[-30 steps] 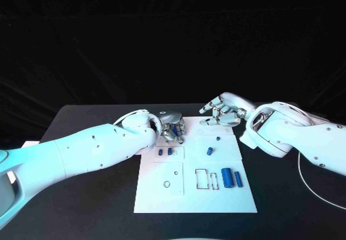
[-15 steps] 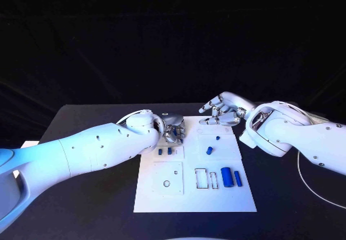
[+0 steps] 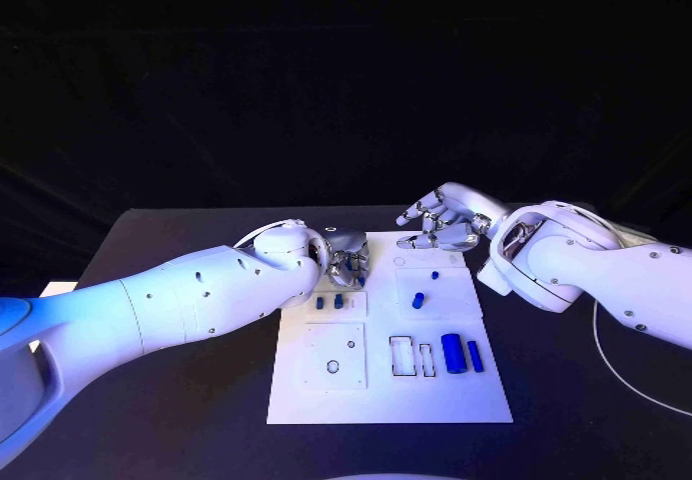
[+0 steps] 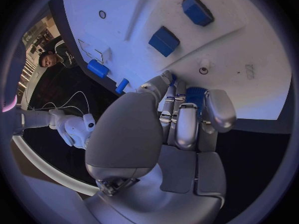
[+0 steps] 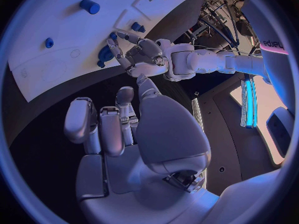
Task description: Assemble the parts on the task board
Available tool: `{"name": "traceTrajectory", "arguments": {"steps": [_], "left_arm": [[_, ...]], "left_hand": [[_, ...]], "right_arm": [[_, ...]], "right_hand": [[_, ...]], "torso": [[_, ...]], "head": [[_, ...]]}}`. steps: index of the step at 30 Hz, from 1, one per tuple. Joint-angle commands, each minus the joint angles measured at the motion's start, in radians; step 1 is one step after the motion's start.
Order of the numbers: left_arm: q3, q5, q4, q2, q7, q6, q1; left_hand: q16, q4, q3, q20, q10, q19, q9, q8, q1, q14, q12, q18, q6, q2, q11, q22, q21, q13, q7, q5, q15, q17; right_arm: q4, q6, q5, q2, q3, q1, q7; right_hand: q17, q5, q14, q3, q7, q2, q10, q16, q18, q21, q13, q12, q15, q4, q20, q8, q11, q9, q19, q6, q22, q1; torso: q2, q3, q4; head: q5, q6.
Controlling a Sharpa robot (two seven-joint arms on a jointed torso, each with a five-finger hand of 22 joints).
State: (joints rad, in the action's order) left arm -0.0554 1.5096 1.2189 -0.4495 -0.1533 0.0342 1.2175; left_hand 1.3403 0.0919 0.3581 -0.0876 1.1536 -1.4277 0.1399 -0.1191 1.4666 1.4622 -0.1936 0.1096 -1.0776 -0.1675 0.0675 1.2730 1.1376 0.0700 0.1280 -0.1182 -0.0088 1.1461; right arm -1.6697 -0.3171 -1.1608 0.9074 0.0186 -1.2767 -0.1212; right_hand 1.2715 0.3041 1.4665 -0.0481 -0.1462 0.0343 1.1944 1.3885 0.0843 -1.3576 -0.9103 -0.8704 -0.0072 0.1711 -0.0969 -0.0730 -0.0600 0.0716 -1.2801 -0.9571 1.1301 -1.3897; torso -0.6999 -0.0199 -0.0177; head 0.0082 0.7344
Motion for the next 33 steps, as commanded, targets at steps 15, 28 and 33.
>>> {"name": "traceTrajectory", "arguments": {"steps": [15,28,33], "left_arm": [[0.0,0.014,-0.019,0.015,0.008,0.016,-0.011],[0.025,-0.069,0.036,-0.041,0.022,0.094,-0.018],[0.051,-0.144,0.084,-0.093,0.017,0.085,-0.016]], "left_hand": [[0.014,-0.038,0.069,0.01,0.08,-0.02,0.0,-0.004,0.011,0.028,0.015,-0.028,-0.062,0.029,-0.015,0.046,0.055,0.009,-0.009,0.021,-0.018,-0.002],[0.006,-0.053,0.088,0.013,0.097,-0.028,-0.001,-0.002,0.002,0.026,0.029,-0.033,-0.078,0.027,-0.016,0.065,0.08,0.011,-0.005,0.02,-0.019,-0.023],[0.003,-0.054,0.09,0.012,0.098,-0.029,-0.003,0.001,-0.006,0.025,0.035,-0.033,-0.078,0.022,-0.014,0.068,0.082,0.011,-0.005,0.02,-0.018,-0.032]], "right_arm": [[-0.002,0.008,-0.006,-0.002,0.0,0.0,0.007],[0.0,0.01,-0.006,-0.002,0.0,0.0,0.007],[0.001,0.01,-0.006,0.0,0.0,0.0,0.006]], "right_hand": [[0.001,0.005,0.043,-0.004,-0.002,-0.008,-0.003,-0.003,0.012,0.004,-0.002,-0.002,-0.007,0.0,0.0,-0.006,0.001,0.001,0.003,-0.008,-0.001,-0.003],[0.001,0.005,0.043,-0.004,-0.002,-0.008,-0.003,-0.003,0.012,0.004,-0.002,-0.002,-0.007,0.0,0.0,-0.006,0.001,0.001,0.003,-0.008,-0.001,-0.003],[0.001,0.005,0.043,-0.005,-0.002,-0.008,-0.002,-0.003,0.012,0.004,-0.003,-0.003,-0.007,0.001,0.001,-0.007,0.001,0.001,0.003,-0.009,-0.001,-0.002]], "torso": [[0.001,-0.0008,-0.0001],[0.002,-0.0014,-0.0007],[0.003,-0.0018,-0.0014]], "head": [[0.001,0.002],[0.001,-0.001],[0.0,-0.005]]}}
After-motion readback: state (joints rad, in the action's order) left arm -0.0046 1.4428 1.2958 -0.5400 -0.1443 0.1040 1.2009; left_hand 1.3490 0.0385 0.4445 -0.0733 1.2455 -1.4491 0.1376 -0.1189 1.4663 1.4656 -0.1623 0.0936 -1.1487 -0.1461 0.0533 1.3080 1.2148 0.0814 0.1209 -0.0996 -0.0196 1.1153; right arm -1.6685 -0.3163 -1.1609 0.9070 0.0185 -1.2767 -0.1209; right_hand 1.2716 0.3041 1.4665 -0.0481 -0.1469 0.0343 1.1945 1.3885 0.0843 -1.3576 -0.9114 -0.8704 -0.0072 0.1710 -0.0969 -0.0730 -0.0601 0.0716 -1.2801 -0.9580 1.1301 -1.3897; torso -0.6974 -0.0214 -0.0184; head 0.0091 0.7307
